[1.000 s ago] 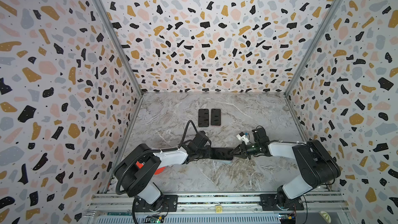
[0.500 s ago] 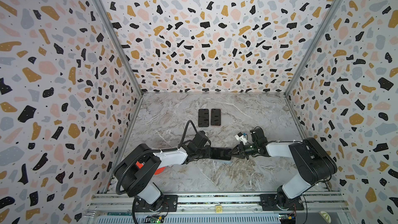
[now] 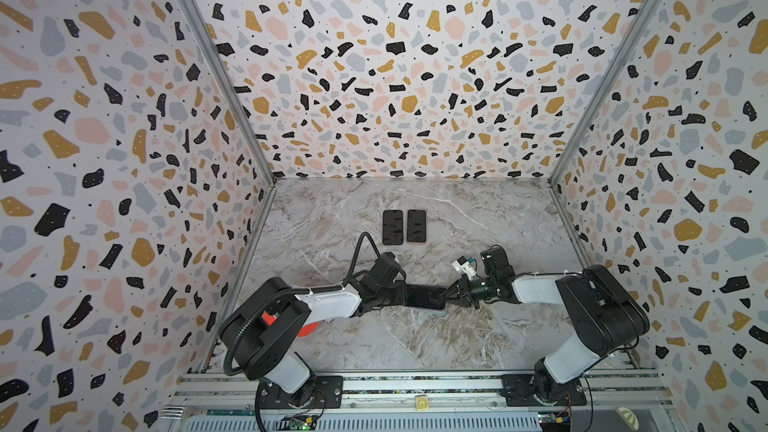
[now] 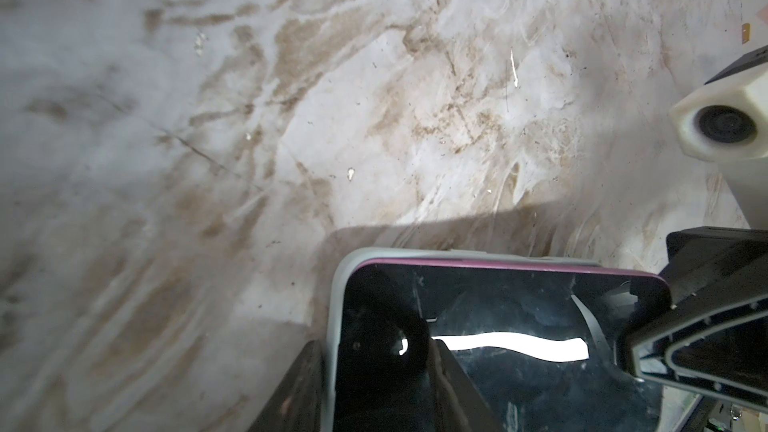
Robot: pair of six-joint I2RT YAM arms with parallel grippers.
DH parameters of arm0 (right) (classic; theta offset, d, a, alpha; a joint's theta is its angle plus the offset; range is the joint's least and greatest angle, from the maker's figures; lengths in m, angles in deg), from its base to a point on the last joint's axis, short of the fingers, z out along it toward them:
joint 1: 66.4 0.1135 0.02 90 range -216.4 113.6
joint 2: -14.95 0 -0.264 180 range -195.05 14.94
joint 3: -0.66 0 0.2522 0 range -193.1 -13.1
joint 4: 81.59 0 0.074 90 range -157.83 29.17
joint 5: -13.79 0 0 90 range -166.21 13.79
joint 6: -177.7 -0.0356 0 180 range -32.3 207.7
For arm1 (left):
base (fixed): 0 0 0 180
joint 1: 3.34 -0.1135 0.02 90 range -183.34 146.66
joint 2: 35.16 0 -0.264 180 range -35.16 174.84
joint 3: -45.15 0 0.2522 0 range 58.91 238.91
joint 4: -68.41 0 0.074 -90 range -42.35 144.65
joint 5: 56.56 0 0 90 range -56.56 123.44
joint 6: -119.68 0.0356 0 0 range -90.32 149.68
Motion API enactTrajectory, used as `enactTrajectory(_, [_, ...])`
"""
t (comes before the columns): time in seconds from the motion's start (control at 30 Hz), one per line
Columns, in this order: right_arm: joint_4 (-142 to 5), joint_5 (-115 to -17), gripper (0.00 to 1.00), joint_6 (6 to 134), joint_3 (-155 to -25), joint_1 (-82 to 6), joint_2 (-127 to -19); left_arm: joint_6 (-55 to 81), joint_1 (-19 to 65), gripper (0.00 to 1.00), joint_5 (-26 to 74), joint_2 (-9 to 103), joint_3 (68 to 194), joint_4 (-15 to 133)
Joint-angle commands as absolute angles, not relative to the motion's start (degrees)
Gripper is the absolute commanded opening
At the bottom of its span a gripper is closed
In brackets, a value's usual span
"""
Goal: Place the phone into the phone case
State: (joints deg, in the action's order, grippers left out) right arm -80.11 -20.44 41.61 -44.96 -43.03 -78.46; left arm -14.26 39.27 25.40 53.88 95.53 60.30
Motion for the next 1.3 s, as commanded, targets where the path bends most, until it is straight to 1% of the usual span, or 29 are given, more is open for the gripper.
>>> enactTrajectory(0.0, [-75.1, -29.6, 0.00, 39.0, -42.7, -40.0, -80.4, -15.2, 39.6, 0.41, 22.8, 53.3, 94.3, 64.5])
enactTrajectory(0.83, [-79.2, -33.5, 0.00, 34.1, -42.7, -32.9, -81.7, -16.2, 42.5, 0.40, 22.9, 54.5, 95.7, 66.1])
enactTrajectory(1.1, [-74.8, -35.9, 0.00, 35.6, -43.7, -32.9, -77.2, -15.8, 42.5, 0.40, 23.9, 53.7, 95.7, 65.0])
enactTrajectory(1.13, [-73.7, -36.1, 0.02, 36.1, -44.0, -32.9, -76.6, -15.7, 42.5, 0.40, 24.0, 53.8, 95.8, 64.8])
enactTrajectory(1.27, [-70.9, -37.3, 0.21, 37.3, -45.2, -32.9, -75.2, -15.6, 42.4, 0.40, 24.3, 54.0, 95.9, 64.5])
